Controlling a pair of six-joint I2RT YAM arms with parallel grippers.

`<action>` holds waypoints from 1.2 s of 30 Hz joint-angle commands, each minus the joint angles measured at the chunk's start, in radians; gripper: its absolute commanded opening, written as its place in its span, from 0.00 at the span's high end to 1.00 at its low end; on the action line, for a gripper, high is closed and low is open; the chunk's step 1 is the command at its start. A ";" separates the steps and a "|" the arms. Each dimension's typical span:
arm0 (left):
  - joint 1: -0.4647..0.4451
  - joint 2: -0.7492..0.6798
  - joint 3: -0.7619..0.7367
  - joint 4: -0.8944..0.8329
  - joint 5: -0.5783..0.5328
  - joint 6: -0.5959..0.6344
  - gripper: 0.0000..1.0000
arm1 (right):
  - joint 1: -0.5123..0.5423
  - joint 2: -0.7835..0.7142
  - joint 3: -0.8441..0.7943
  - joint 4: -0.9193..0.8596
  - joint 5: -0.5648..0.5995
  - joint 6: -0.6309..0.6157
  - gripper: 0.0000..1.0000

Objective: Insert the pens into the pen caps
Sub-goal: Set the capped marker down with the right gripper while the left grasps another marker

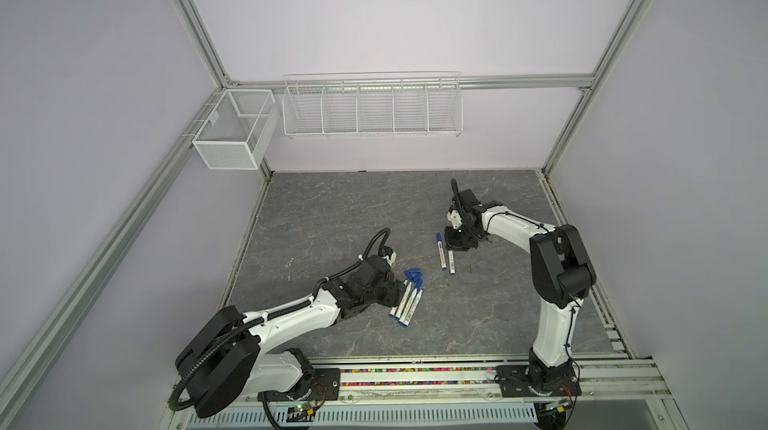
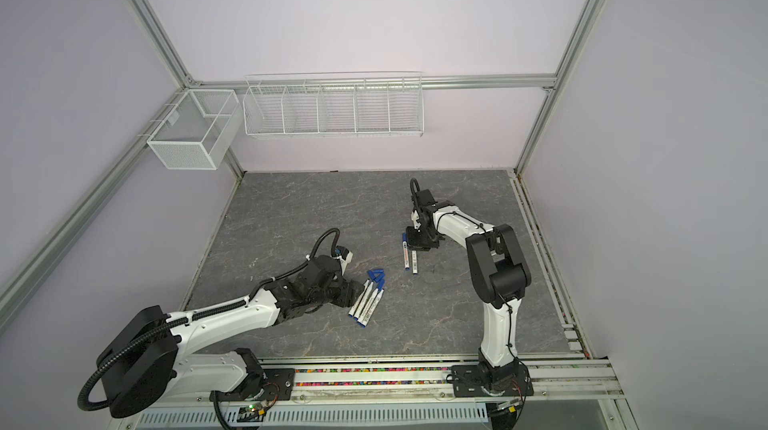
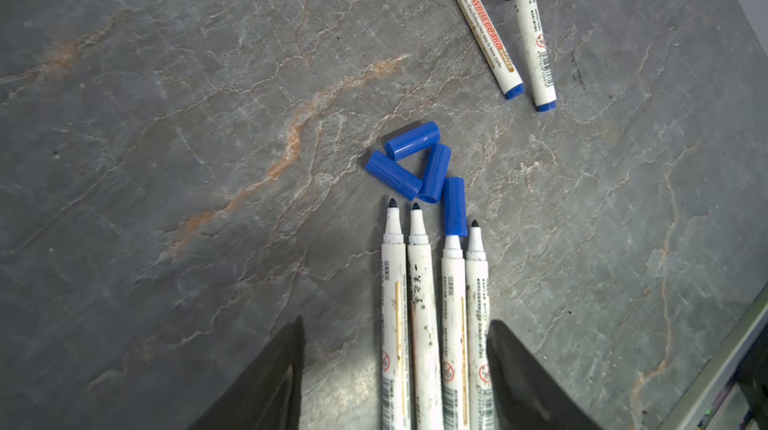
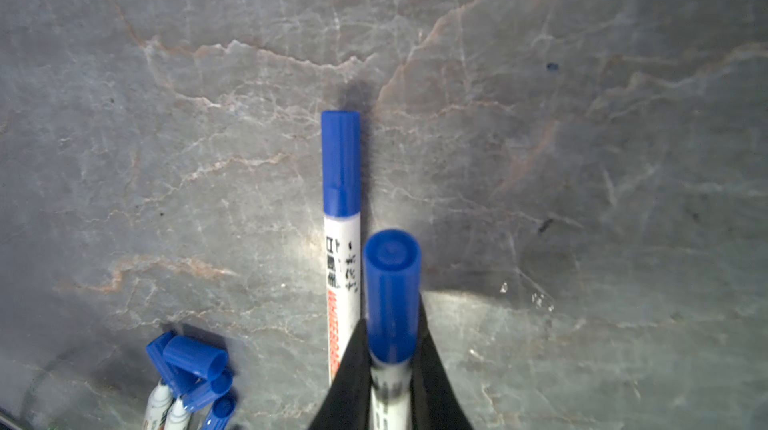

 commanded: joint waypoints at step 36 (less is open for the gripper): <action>-0.050 0.132 0.069 -0.179 -0.064 -0.041 0.49 | -0.009 -0.376 -0.274 0.144 -0.041 0.080 0.62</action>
